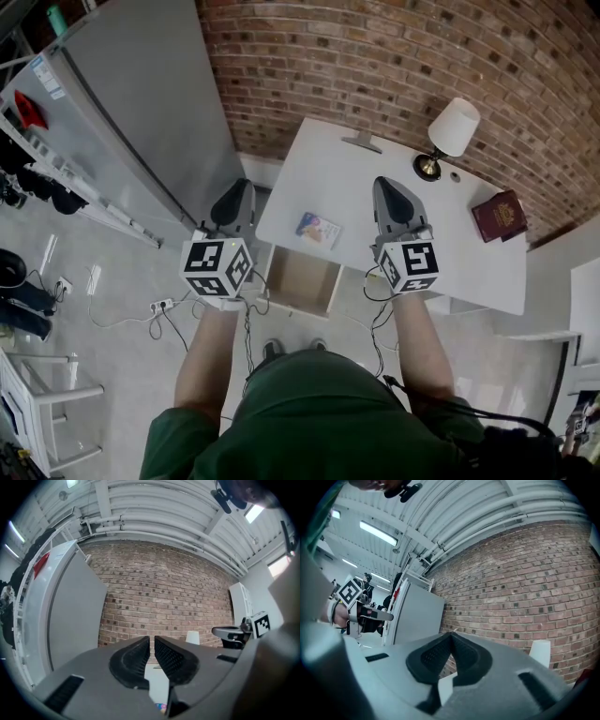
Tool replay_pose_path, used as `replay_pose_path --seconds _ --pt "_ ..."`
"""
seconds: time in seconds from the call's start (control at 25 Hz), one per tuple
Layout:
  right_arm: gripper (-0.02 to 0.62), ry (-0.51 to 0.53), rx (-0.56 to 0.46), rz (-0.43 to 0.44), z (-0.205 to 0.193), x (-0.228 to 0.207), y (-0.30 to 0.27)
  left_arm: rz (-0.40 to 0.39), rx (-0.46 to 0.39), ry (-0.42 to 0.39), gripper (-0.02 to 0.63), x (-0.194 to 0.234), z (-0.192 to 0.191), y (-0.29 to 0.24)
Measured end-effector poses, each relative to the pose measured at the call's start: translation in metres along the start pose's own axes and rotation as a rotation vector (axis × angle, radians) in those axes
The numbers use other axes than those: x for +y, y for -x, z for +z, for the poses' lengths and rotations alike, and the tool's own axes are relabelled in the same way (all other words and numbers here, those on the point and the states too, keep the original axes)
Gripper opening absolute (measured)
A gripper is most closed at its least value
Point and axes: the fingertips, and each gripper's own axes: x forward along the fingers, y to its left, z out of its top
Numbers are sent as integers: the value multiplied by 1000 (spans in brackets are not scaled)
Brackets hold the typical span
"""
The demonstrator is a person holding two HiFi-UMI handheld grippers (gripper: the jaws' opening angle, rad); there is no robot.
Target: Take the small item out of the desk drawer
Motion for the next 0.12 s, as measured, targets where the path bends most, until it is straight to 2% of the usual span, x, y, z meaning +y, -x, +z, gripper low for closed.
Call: replay_pose_path --seconds 0.12 --pt "3 -2 1 7 -4 -6 -1 0 5 -8 29 -6 -2 -6"
